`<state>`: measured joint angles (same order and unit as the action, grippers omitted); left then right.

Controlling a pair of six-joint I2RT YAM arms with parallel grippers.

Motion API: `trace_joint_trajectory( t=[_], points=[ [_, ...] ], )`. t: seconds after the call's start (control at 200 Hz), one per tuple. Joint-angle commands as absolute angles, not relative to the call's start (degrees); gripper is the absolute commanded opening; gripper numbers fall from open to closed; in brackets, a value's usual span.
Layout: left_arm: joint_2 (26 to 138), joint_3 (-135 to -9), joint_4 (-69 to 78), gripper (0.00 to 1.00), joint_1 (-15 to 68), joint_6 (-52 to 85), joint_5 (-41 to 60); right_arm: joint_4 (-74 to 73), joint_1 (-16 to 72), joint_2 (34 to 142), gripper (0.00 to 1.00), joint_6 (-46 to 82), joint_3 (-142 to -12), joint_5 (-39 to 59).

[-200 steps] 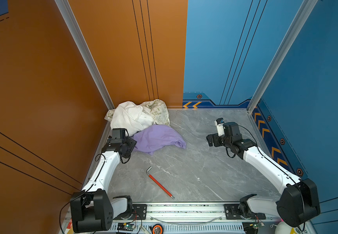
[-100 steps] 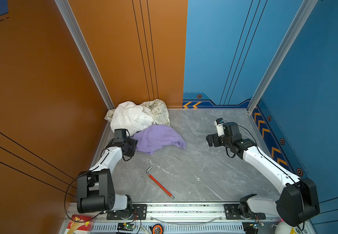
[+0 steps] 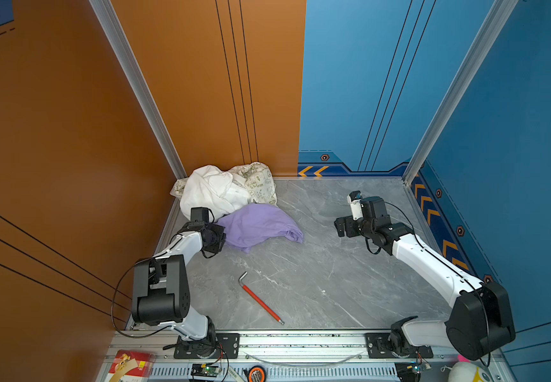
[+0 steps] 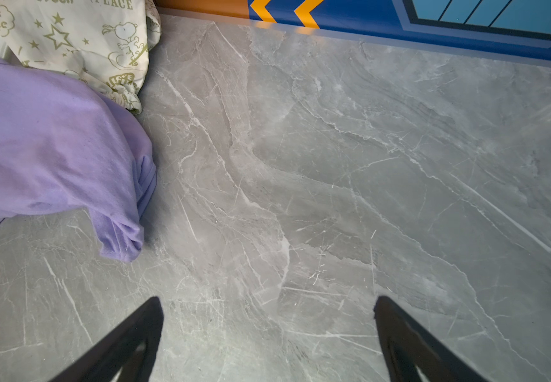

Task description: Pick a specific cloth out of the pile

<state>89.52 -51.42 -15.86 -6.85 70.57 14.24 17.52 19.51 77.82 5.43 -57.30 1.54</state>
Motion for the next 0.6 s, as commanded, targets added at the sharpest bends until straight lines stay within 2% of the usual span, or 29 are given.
trace_joint_trajectory(
  t=[0.0,0.265,0.596],
  points=[
    [89.09,-53.32,-15.81,0.00,-7.21,69.73,15.30,17.34,19.87,78.39,1.00,6.04,-59.11,2.16],
    [84.75,-57.94,-15.04,0.00,-6.82,66.93,16.59,17.17,19.86,78.90,1.00,5.95,-59.41,2.28],
    [76.75,-64.60,-15.05,0.00,-5.85,66.91,12.46,17.02,20.22,78.84,1.00,6.06,-59.54,2.55]
  ],
)
